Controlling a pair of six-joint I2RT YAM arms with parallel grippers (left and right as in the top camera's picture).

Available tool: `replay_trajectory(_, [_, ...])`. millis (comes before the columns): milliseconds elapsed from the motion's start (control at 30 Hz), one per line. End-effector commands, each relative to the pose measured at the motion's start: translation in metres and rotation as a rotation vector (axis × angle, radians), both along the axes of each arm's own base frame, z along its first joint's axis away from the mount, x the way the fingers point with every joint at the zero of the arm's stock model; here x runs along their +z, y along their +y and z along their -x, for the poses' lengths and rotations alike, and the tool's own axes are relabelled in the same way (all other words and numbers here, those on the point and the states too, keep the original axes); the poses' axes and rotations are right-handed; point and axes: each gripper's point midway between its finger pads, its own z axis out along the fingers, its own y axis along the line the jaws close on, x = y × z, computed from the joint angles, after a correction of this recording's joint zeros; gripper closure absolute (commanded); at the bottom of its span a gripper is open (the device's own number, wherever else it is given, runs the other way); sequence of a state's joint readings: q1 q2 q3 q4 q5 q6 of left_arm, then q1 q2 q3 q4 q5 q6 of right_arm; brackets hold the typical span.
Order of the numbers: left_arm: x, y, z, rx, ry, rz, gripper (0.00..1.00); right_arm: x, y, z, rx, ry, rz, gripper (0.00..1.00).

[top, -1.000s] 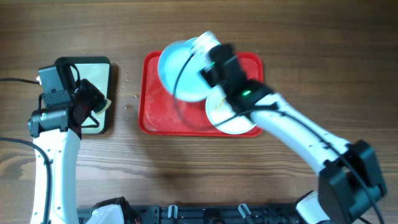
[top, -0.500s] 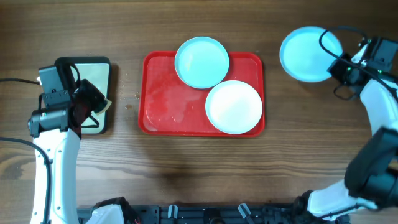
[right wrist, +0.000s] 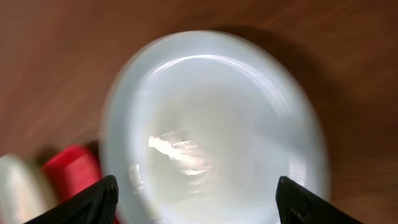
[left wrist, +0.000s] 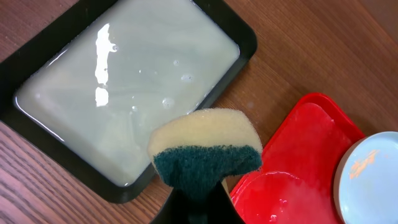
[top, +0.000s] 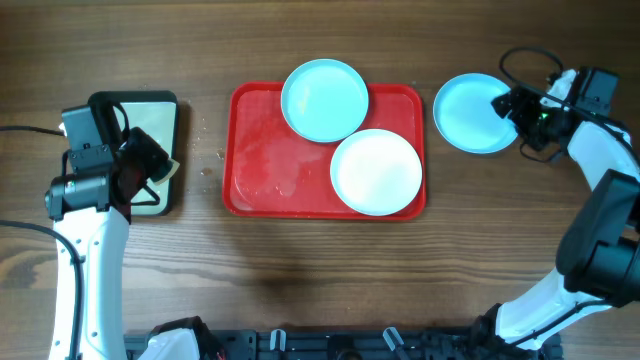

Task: Clean dirty plates on tray and stack at the side
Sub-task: 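Move the right gripper back to the top light-blue plate and grasp it, then scrub the top light-blue plate with the sponge in the left gripper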

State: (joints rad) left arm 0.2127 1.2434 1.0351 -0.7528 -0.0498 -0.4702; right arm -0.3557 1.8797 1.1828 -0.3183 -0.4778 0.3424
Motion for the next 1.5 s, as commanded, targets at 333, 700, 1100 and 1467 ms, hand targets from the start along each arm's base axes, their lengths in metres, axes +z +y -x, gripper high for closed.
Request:
replay_trajectory(333, [-0.001, -0.001, 0.000, 0.004, -0.004, 0.018, 0.96, 0.025, 0.228, -0.041, 0.387, -0.264, 0.293, 0.24])
replay_trajectory(700, [-0.001, -0.001, 0.000, 0.004, -0.001, 0.019, 0.96, -0.045, 0.273, -0.049, 0.400, -0.242, 0.194, 0.43])
replay_trajectory(1100, [-0.001, -0.001, 0.000, 0.004, -0.002, 0.018, 0.96, -0.059, 0.349, 0.008, 0.698, -0.207, 0.203, 0.85])
replay_trajectory(1467, [-0.001, -0.001, 0.000, 0.004, -0.002, 0.018, 0.96, -0.033, 0.346, -0.007, 0.677, -0.253, 0.293, 0.78])
